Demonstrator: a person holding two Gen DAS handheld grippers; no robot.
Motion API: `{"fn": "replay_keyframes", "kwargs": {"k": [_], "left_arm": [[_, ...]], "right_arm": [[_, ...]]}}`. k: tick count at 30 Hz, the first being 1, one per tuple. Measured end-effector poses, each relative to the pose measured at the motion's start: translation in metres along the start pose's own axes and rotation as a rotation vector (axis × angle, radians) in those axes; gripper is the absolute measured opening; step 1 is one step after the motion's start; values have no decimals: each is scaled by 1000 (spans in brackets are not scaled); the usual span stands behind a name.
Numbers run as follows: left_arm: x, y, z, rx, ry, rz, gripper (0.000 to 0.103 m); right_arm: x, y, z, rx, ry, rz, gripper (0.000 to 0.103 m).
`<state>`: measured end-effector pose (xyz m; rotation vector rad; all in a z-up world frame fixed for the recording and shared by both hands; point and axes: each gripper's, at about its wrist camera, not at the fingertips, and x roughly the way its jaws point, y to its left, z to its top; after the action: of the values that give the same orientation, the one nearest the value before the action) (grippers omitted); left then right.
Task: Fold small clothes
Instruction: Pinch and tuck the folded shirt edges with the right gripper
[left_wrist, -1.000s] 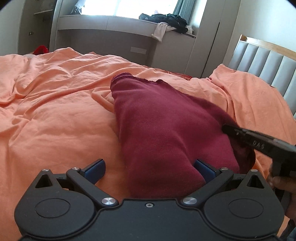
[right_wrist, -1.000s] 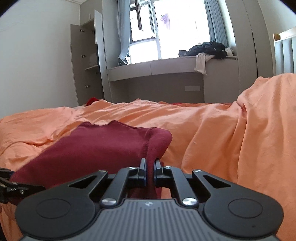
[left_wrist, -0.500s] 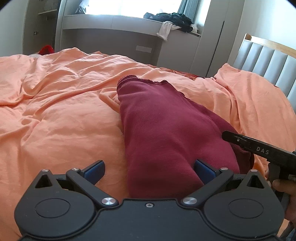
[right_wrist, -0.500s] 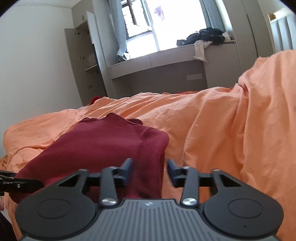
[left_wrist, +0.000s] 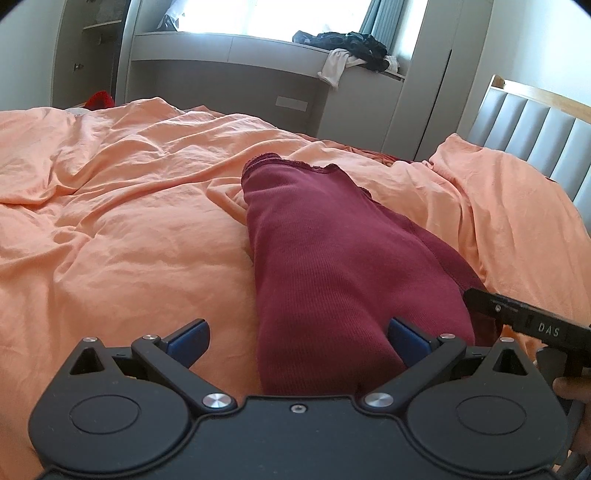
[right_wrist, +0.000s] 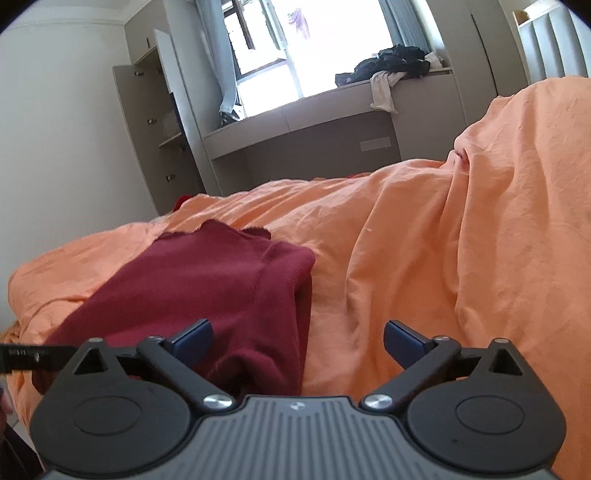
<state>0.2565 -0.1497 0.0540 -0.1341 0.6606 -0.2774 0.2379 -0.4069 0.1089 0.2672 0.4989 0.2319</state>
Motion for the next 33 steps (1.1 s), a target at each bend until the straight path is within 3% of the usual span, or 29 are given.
{"fn": "replay_keyframes", "kwargs": {"k": [11, 20, 28, 33], "left_arm": [[-14, 1, -13, 1, -65, -6, 102], [-18, 2, -12, 25, -52, -11, 103], [-26, 2, -11, 29, -35, -38, 103], [-30, -4, -20, 72, -21, -42, 103]], "right_arm": [[-12, 5, -9, -39, 36, 14, 103], [-19, 9, -14, -80, 72, 67, 103], [-25, 11, -11, -96, 136, 207, 103], [-34, 20, -15, -146, 139, 195, 103]]}}
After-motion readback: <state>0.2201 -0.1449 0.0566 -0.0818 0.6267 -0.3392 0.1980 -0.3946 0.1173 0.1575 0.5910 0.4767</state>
